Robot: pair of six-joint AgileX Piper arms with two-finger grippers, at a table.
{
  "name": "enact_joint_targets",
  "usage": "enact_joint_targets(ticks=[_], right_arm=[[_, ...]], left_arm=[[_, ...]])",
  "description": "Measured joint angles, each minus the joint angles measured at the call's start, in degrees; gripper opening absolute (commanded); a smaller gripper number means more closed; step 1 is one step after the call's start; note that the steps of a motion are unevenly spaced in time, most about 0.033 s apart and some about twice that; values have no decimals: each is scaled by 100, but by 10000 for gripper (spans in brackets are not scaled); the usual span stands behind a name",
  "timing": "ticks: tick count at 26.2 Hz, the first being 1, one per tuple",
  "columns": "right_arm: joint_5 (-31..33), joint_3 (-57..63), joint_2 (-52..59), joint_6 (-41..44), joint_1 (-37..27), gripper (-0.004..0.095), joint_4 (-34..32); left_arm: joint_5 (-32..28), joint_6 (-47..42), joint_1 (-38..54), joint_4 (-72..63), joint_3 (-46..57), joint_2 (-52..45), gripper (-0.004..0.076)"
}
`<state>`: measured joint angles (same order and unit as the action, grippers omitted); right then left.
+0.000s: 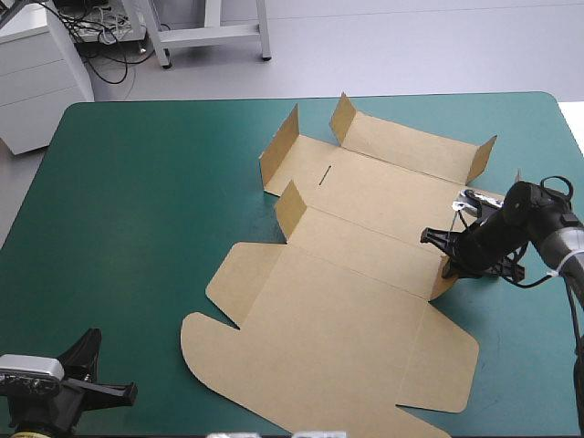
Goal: Fold the box
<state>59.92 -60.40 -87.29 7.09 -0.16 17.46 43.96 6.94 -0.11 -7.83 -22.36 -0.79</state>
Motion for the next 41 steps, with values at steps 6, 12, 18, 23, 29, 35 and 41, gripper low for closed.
enact_joint_targets(ticks=[6, 12, 18, 23, 29, 35, 41], right_arm=[[321, -1002, -195, -1099, 0, -21, -52], [990, -2845, -1214, -2227, 421, -22, -484], [1056, -4150, -2053, -3075, 1315, -22, -1203], [1069, -4672, -2466, -3670, 1896, -22, -1392], [1068, -4856, -2700, -4907, 2492, -22, -1431], [774, -4873, -2708, -6323, 2900, -22, -1431], [15, -4880, -2736, -6778, 3012, -22, -1411]], left_arm=[[0, 0, 0, 0, 0, 0, -32], [0, 0, 0, 0, 0, 0, -32], [0, 0, 0, 0, 0, 0, -32], [0, 0, 0, 0, 0, 0, -32], [0, 0, 0, 0, 0, 0, -32], [0, 0, 0, 0, 0, 0, -32], [0, 0, 0, 0, 0, 0, -32]])
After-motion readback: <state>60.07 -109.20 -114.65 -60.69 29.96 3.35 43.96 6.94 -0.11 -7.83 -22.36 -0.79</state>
